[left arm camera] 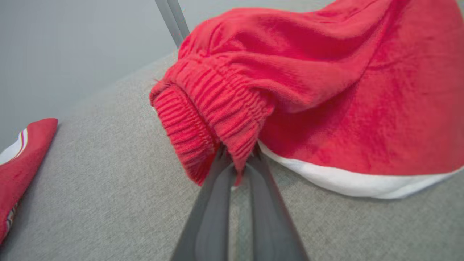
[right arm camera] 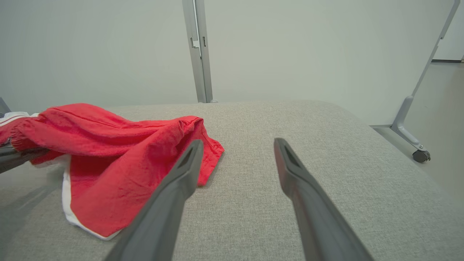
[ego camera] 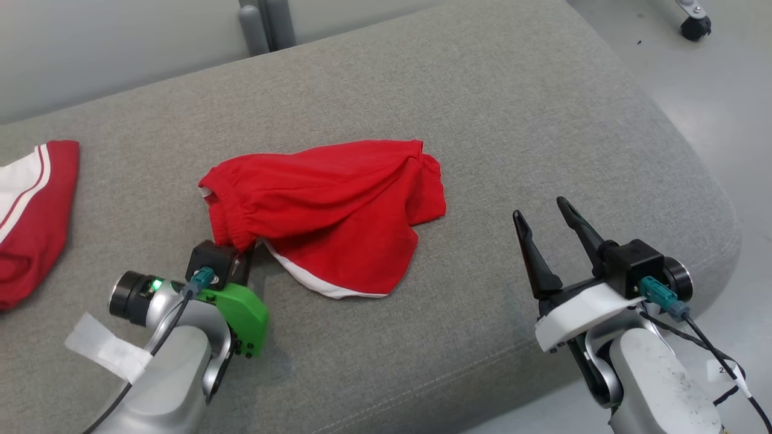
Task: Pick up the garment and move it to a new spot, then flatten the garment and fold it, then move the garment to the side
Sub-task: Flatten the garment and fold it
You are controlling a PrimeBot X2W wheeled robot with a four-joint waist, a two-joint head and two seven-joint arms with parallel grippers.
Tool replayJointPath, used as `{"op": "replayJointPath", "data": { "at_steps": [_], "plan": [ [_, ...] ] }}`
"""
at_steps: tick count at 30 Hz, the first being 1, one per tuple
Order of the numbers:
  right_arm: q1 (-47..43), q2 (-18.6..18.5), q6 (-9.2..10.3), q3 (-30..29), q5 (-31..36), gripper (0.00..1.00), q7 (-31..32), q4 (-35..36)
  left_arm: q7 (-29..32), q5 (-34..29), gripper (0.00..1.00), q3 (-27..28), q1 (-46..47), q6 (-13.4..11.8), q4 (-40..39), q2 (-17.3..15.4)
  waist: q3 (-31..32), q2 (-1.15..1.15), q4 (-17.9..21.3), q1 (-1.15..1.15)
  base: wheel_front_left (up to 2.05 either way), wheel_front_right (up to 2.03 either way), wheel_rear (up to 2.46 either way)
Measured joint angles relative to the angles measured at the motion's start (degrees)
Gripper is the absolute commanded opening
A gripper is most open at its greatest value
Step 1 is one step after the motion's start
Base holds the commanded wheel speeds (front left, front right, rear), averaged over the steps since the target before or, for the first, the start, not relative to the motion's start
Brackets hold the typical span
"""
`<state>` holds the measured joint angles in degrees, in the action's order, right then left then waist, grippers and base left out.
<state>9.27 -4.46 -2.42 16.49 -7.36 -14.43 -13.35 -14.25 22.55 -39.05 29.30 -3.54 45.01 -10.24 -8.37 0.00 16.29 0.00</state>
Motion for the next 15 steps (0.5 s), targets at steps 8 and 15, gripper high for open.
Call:
{"op": "replayJointPath", "data": {
  "at_steps": [8, 15],
  "plan": [
    [-0.1, 0.0, 0.0, -0.7, -0.1, 1.0, 0.0, -0.1, 0.0, 2.1, 0.0, 3.8, 1.8, 1.8, -7.0, 0.8, 1.3, 0.0, -2.8, 0.0, 0.0, 0.0, 0.0],
    [-0.5, -0.4, -0.6, -0.4, -0.1, 1.0, 0.0, -1.2, -0.1, 6.2, 0.0, 6.3, 1.8, 4.6, -11.5, 2.4, 3.1, 0.0, -6.1, 0.0, 0.0, 0.0, 0.0]
  ]
}}
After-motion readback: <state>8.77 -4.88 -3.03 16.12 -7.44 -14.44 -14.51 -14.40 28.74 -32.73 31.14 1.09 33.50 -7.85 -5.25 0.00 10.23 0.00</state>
